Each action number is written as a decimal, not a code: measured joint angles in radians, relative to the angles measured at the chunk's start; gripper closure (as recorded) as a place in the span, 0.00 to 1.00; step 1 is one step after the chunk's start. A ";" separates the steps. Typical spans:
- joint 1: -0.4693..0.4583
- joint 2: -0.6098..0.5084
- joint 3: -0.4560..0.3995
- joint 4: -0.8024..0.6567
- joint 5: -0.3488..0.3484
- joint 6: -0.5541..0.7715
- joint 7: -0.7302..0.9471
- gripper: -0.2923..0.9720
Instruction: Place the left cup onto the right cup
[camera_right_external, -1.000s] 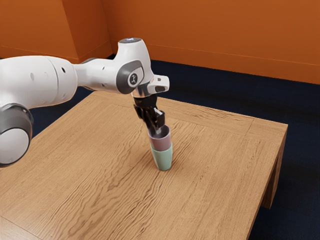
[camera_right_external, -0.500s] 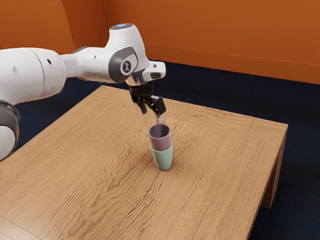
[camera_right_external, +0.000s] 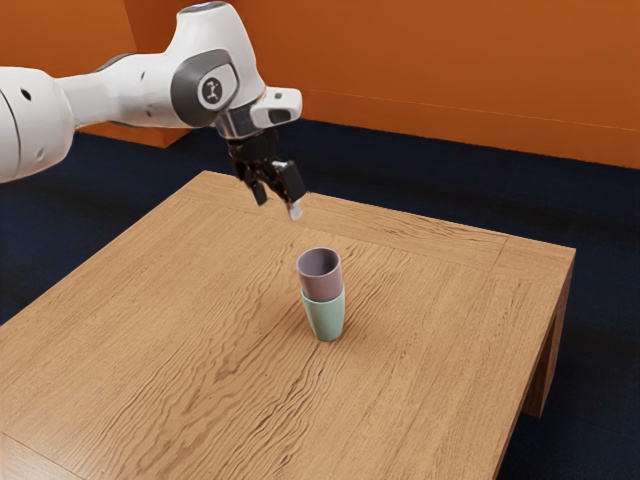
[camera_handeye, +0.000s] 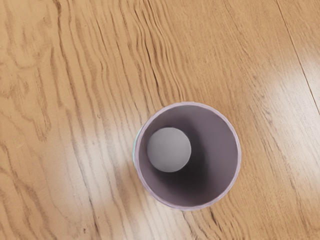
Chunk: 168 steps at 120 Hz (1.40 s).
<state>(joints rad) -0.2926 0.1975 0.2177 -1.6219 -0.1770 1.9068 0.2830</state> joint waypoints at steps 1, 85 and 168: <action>0.000 -0.003 0.000 -0.002 0.001 -0.001 0.000 0.23; 0.050 -0.178 0.002 -0.006 0.109 -0.119 0.005 0.23; 0.023 -0.186 0.015 0.000 0.109 -0.154 0.005 0.23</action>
<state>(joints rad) -0.2701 0.0113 0.2331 -1.6218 -0.0675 1.7525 0.2879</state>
